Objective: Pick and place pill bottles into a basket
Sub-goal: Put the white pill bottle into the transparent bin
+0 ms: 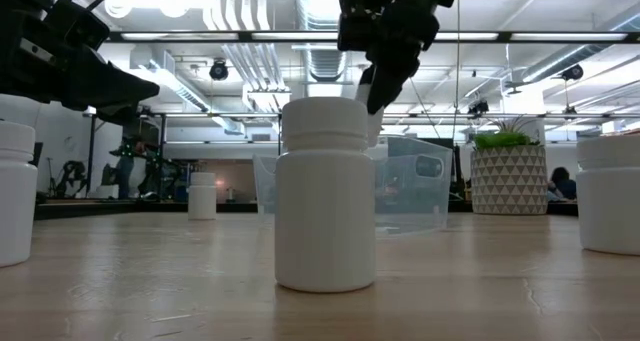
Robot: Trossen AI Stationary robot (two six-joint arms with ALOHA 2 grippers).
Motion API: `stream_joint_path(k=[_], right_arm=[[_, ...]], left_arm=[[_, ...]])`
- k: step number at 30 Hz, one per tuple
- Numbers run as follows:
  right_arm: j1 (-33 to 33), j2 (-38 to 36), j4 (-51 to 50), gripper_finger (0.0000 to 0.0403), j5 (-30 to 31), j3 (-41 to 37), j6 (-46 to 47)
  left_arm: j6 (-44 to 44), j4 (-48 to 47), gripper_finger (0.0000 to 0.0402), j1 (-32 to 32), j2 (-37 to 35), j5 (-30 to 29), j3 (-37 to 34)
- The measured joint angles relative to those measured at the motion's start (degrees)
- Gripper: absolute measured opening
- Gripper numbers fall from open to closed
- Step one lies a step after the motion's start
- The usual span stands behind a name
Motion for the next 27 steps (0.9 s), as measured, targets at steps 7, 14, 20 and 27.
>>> stream_joint_path(k=[7, 14, 20, 27], right_arm=[[-1.0, 0.1, -0.9, 0.0166, 0.0, 1.2, 0.0], [-1.2, 0.1, -2.0, 0.0166, -0.2, 6.0, -0.4], [-2.2, 0.1, -5.1, 0.0166, -0.4, 8.8, -0.4], [-4.1, 0.1, -7.4, 0.0167, -0.6, 12.0, 0.5]], left_arm=[[0.0, 0.0, 0.0000, 0.0, 0.0, 0.0, 0.0], [0.0, 0.0, 0.0000, 0.0, 0.0, 0.0, 0.0], [0.0, 0.0, 0.0000, 0.0, 0.0, 0.0, 0.0], [0.0, 0.0, 0.0000, 0.0, 0.0, 0.0, 0.0]])
